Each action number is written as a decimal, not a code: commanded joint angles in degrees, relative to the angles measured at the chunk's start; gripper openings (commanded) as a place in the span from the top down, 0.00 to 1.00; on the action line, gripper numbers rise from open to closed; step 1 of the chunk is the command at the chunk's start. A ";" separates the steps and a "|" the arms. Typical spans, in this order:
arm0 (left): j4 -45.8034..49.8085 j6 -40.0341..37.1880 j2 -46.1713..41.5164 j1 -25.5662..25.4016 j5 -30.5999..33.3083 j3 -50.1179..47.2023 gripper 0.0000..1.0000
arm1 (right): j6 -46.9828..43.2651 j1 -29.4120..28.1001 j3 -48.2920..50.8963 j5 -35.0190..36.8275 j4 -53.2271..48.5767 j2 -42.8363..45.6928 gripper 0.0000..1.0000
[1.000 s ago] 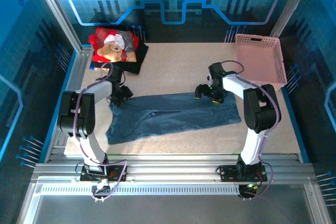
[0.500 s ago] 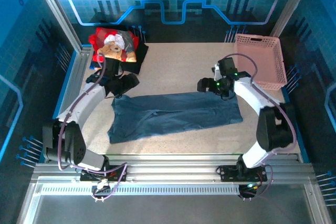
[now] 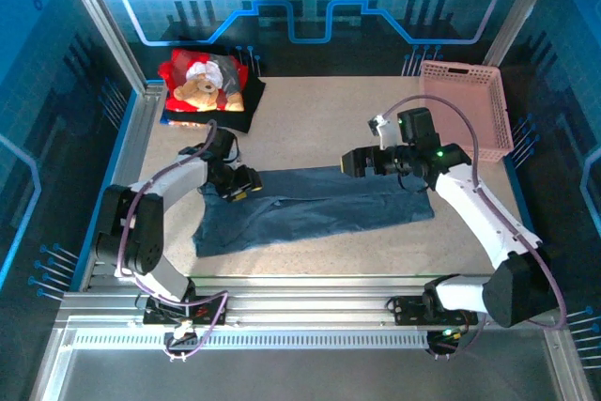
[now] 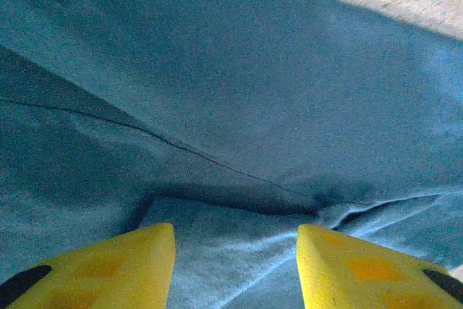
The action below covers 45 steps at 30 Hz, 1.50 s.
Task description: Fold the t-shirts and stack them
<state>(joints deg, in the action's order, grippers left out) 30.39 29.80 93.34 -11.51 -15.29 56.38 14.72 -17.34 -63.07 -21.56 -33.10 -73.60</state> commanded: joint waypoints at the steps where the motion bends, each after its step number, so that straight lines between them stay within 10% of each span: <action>1: 0.07 -2.02 1.93 -0.79 1.27 -0.42 0.54 | -0.84 -0.62 1.37 -1.26 -2.14 1.57 0.00; 23: 3.82 -4.83 2.46 -4.39 9.75 0.49 0.61 | -1.18 -0.94 0.83 -1.40 -3.46 4.16 0.00; 32: 3.26 -5.69 1.14 -5.53 8.84 0.17 0.93 | -0.94 -0.96 0.67 -0.45 -3.28 4.41 0.00; 45: 5.34 -4.03 -7.32 -14.33 9.91 -3.79 0.94 | -0.31 -0.65 0.83 1.28 -3.13 2.97 0.00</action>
<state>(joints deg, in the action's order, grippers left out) 33.80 25.15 87.26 -23.62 -5.78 55.16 14.31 -17.61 -61.91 -20.86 -35.55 -70.30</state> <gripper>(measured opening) 0.060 0.997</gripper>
